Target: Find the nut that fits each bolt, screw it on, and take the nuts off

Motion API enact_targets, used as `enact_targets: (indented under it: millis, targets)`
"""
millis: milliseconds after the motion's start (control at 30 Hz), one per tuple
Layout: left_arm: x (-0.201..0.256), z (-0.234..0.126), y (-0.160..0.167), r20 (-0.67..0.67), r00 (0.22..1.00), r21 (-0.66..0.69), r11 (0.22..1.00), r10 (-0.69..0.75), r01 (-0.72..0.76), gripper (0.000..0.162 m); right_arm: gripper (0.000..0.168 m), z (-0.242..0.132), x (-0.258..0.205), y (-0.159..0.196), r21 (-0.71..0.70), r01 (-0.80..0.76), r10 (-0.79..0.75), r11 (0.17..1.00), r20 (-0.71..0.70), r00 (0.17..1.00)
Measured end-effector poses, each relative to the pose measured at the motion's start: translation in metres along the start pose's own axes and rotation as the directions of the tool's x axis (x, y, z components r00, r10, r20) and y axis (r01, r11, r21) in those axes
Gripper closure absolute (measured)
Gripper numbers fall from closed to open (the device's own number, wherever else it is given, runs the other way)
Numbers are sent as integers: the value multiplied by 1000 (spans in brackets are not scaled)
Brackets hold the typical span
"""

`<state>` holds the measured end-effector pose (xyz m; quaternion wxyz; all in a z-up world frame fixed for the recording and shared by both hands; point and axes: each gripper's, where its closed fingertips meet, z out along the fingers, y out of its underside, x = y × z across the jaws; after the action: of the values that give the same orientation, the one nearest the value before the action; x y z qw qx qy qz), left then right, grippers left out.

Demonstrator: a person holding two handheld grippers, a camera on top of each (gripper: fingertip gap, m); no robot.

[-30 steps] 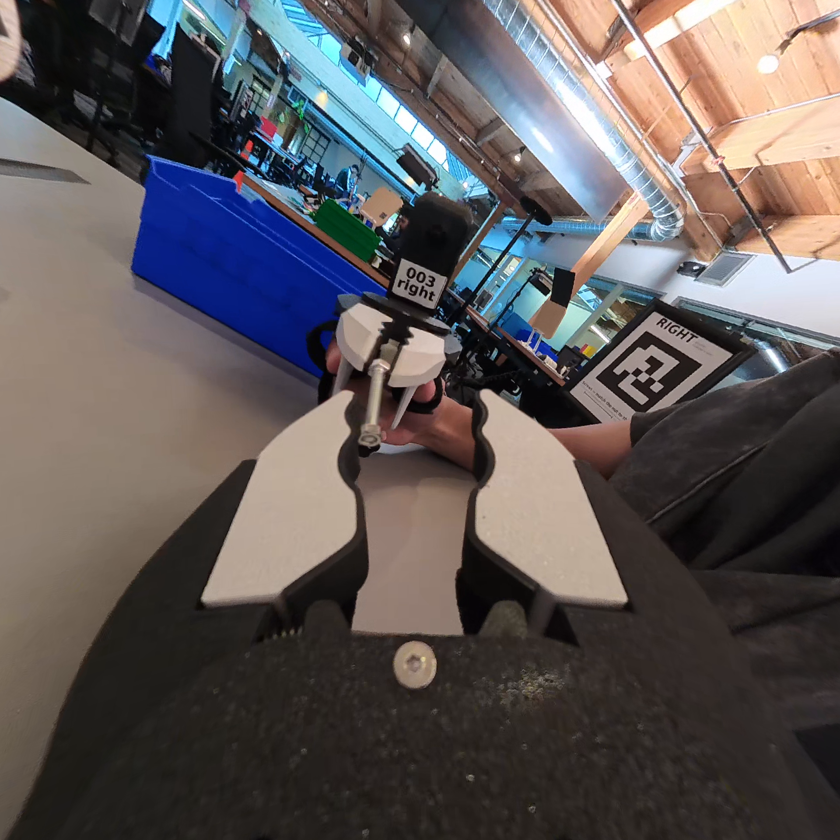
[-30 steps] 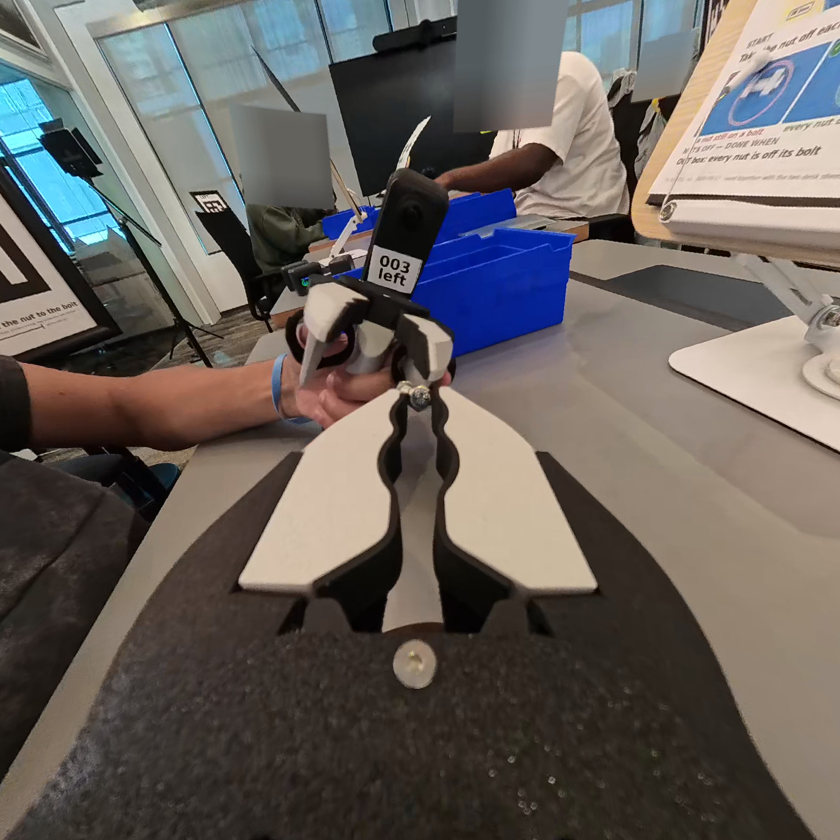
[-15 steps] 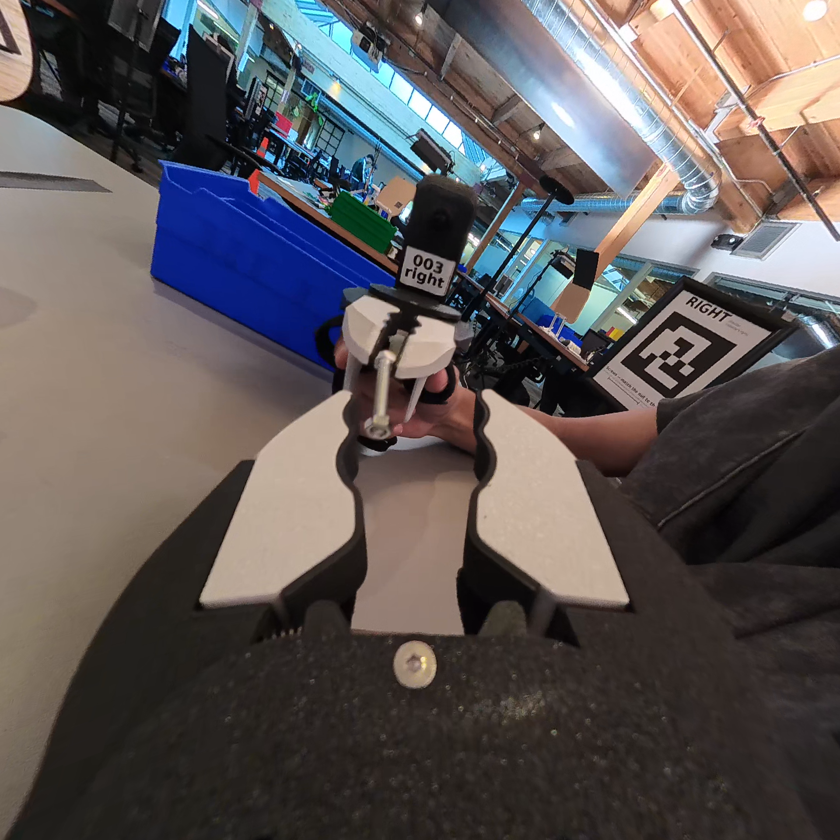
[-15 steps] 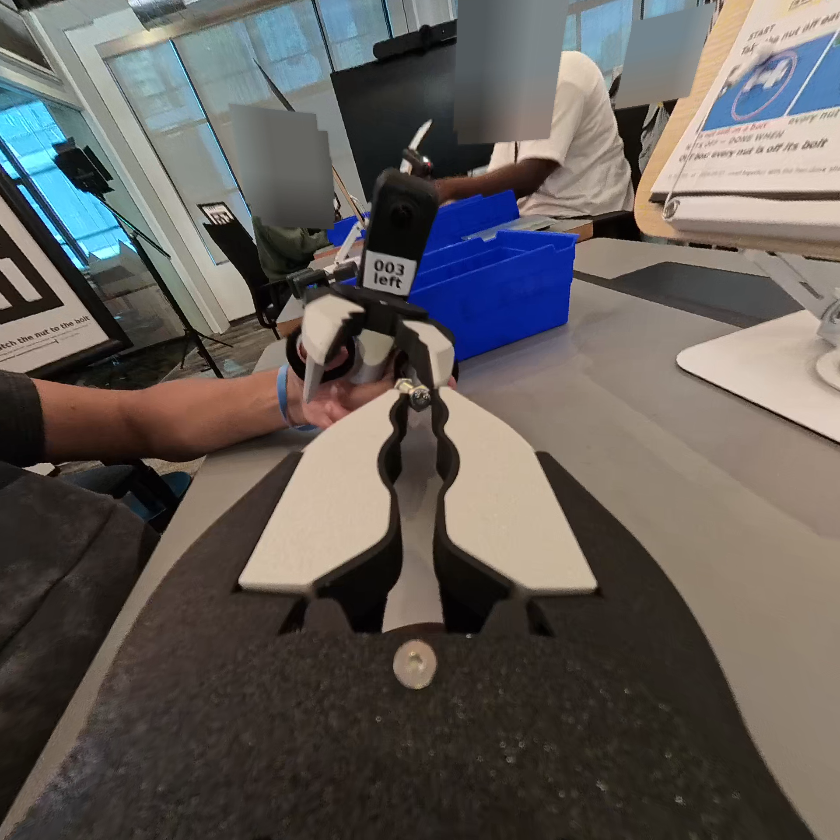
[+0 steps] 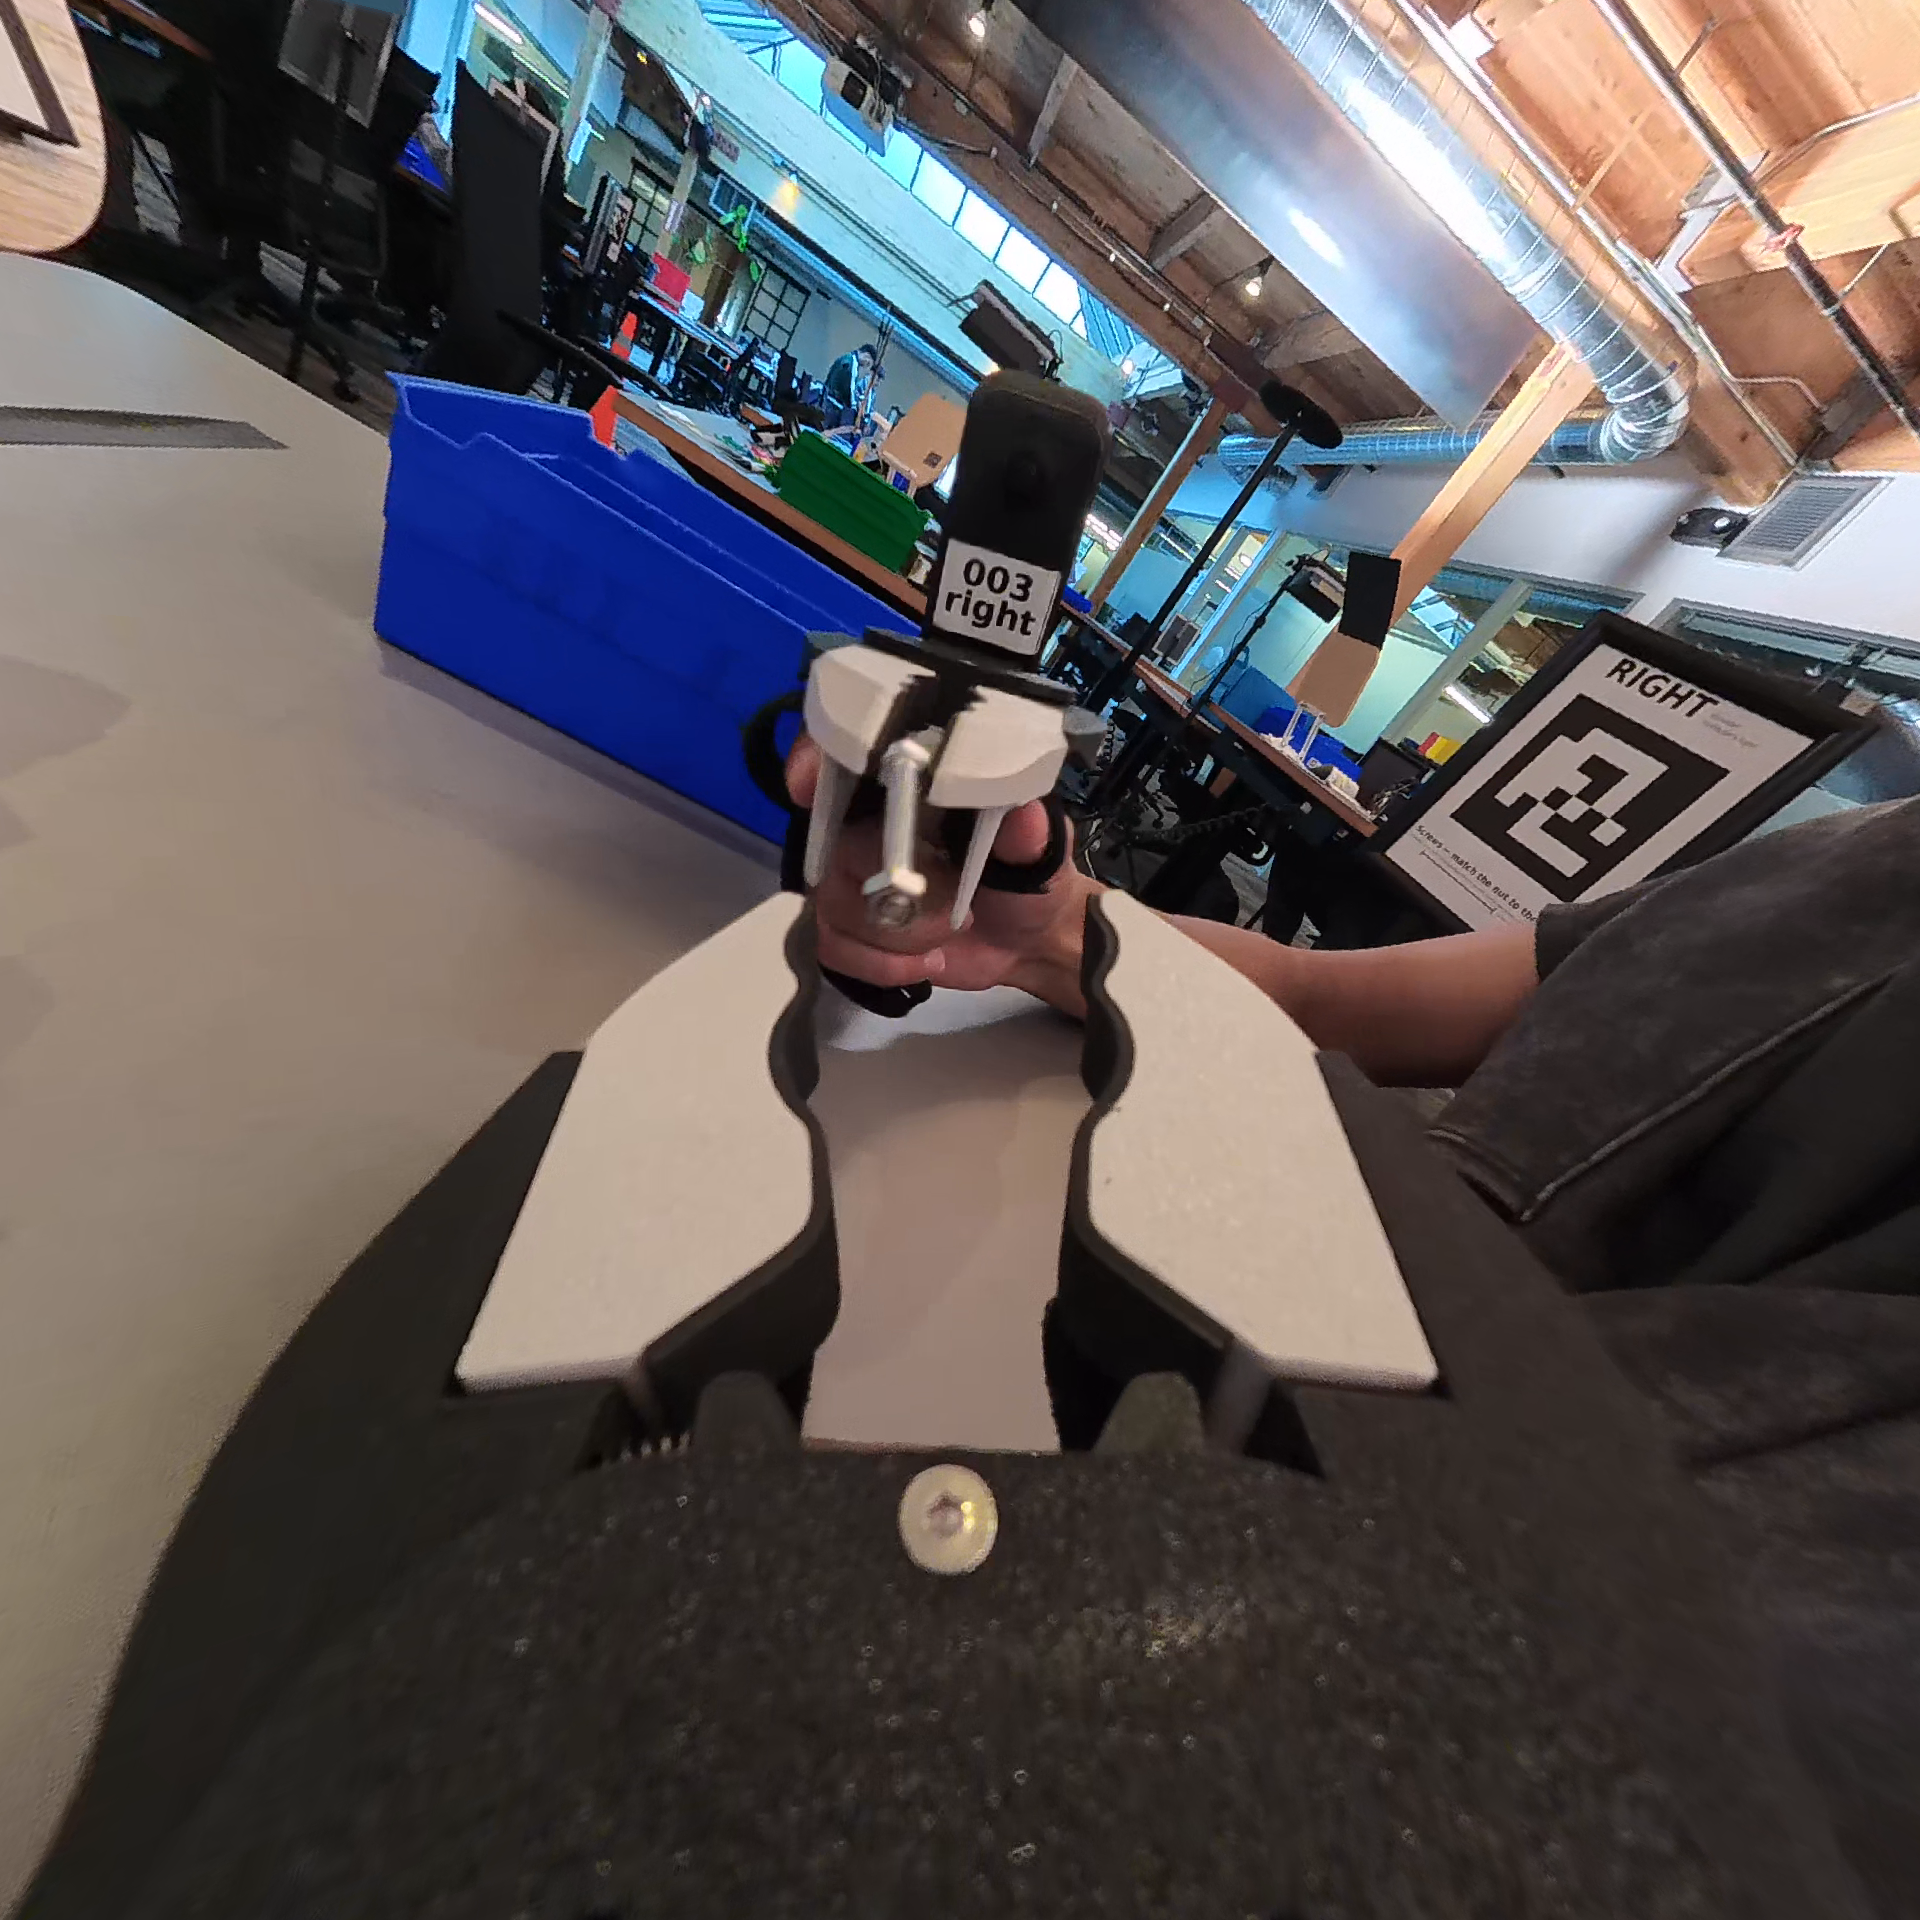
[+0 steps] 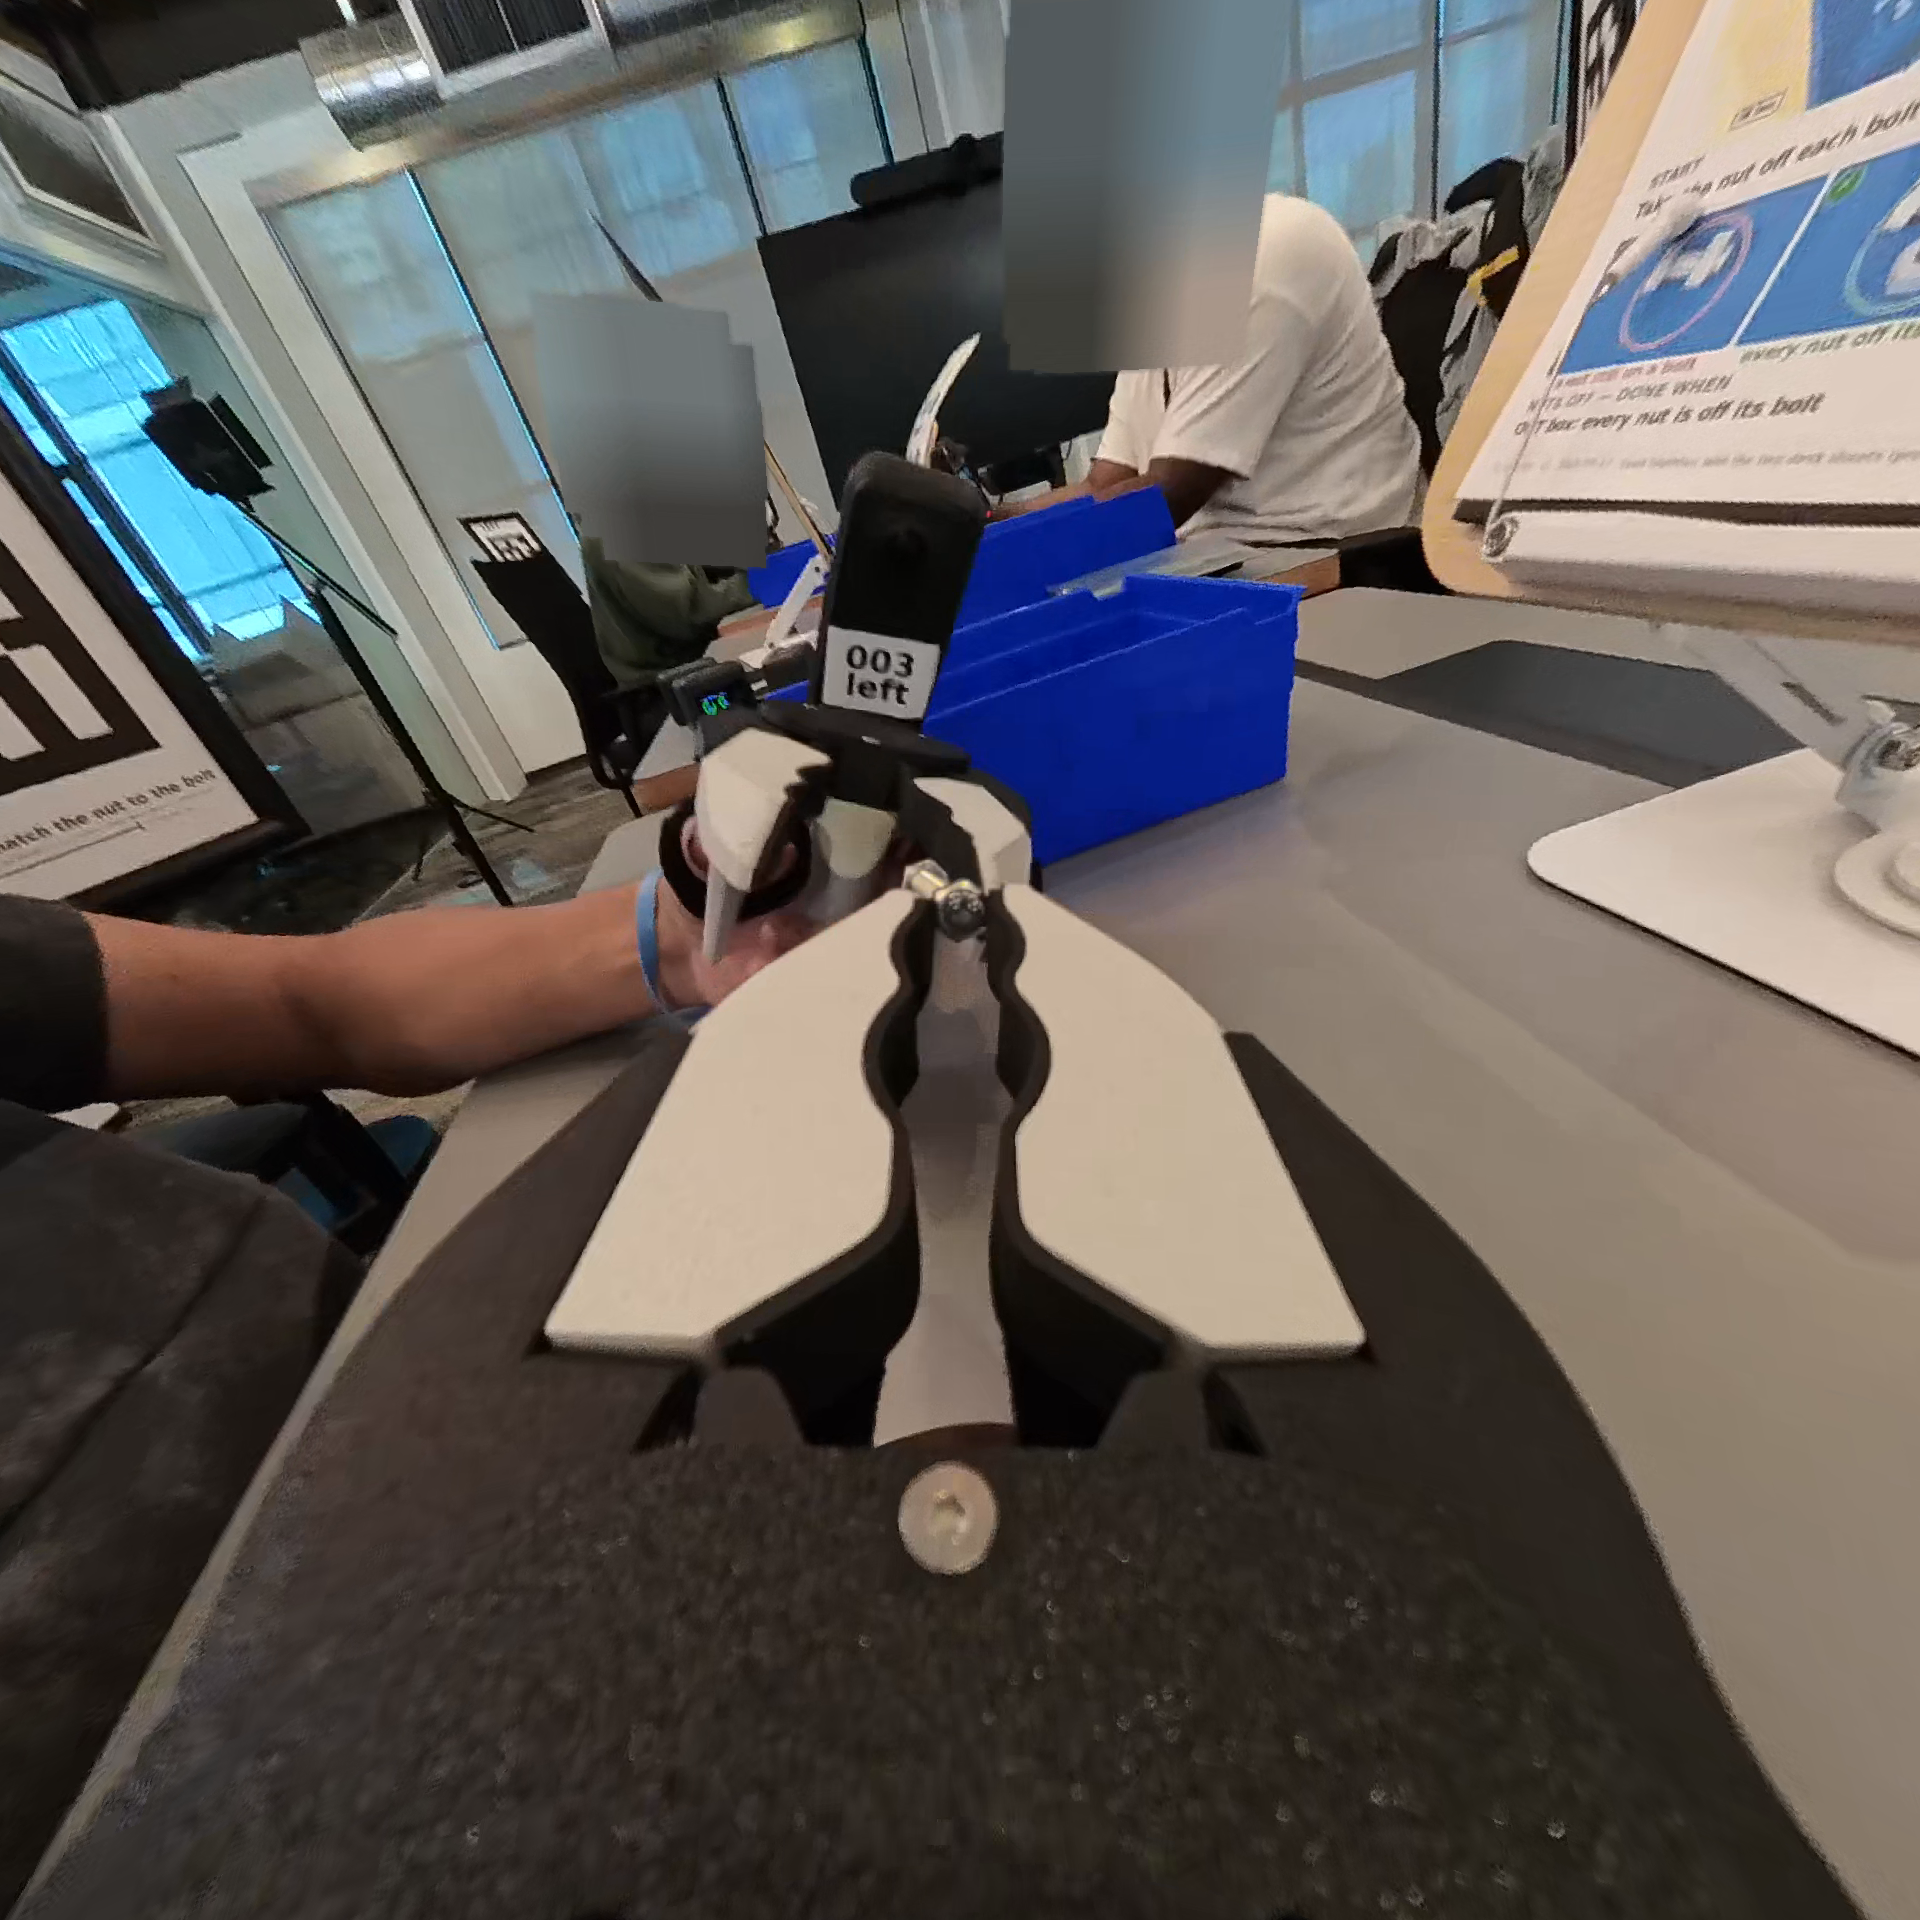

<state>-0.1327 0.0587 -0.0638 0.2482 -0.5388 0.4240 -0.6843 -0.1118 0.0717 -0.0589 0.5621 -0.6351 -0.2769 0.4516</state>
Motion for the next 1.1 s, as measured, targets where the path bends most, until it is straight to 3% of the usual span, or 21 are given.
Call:
enact_targets:
  millis: [133,300,467,633,800,967,1100]
  targets:
    - [3,0,-3,6,1000,11,1000,29,-29,116,158,2,5,22,-99,1,-4,995,-28,1000]
    - [2,0,-1,6,1000,1,1000,24,-24,116,158,0,-1,-4,20,-29,29,999,20,999]
    - [4,0,-4,3,999,13,999,37,-37,116,158,3,4,20,-92,-6,4,996,-17,1000]
    - [2,2,0,10,999,-8,999,37,-37,116,158,1,-1,-7,23,-34,33,999,27,999]
    - [3,1,-2,12,999,4,999,43,-43,117,158,1,2,18,-77,-23,23,997,5,1000]
    - [3,3,1,13,999,-11,999,48,-47,116,158,-1,2,-5,22,-57,56,998,27,998]
    - [3,0,-3,18,999,2,999,50,-50,116,158,0,2,18,-72,-41,42,997,11,999]
